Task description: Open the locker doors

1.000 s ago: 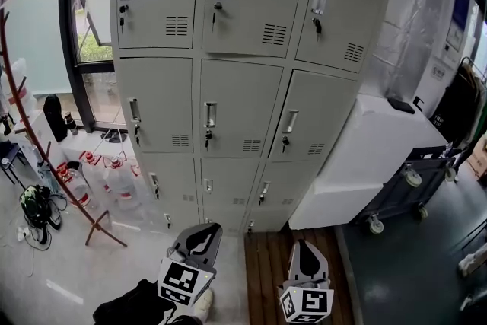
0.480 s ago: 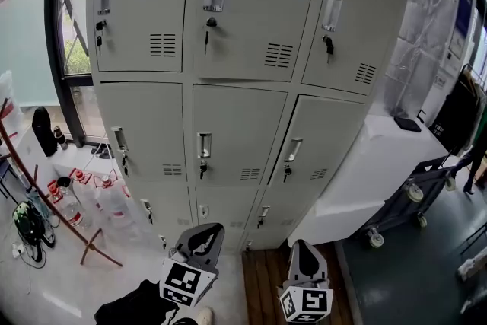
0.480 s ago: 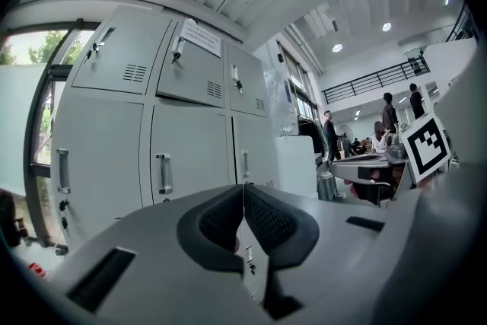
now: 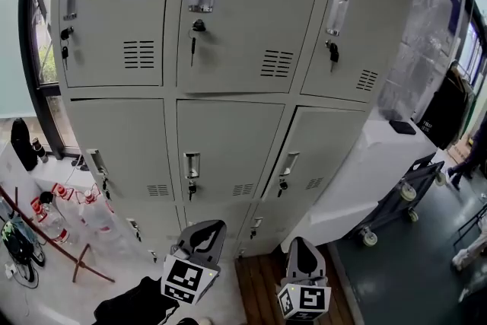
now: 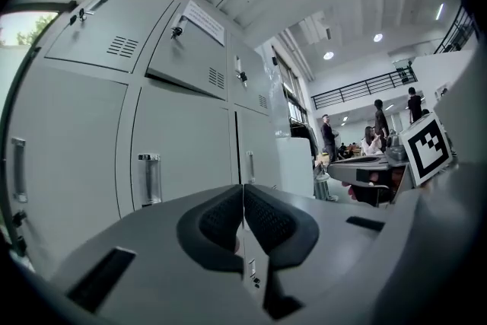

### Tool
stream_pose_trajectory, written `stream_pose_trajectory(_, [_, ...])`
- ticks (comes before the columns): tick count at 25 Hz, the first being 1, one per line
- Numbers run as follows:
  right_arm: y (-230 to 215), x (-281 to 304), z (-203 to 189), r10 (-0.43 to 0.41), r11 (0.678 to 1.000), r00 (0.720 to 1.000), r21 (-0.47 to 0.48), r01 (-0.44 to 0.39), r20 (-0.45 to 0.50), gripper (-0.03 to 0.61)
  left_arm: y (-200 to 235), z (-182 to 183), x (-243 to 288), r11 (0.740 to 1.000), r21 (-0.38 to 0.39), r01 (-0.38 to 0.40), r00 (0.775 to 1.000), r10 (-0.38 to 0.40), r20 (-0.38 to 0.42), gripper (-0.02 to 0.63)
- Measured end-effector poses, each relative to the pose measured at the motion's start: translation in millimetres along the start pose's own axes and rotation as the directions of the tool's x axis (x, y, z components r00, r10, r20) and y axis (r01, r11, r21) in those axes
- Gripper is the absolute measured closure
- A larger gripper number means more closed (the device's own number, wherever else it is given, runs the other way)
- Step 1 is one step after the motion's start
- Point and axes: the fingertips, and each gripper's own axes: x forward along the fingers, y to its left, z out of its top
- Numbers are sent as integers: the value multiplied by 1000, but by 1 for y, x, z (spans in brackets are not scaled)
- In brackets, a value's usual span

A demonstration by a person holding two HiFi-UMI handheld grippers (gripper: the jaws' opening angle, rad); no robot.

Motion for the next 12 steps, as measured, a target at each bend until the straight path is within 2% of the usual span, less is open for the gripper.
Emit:
stream_pose_trajectory(6, [-11, 30, -1, -10, 1000, 1000, -10, 10, -2, 563, 7, -6, 31, 1000, -2, 28, 1000, -28, -10, 589])
stream_pose_trajectory(12, [-29, 74, -7, 25, 1000, 1000, -3, -25, 11, 563, 20, -9, 72, 1000, 1, -3, 1000, 3, -14, 589])
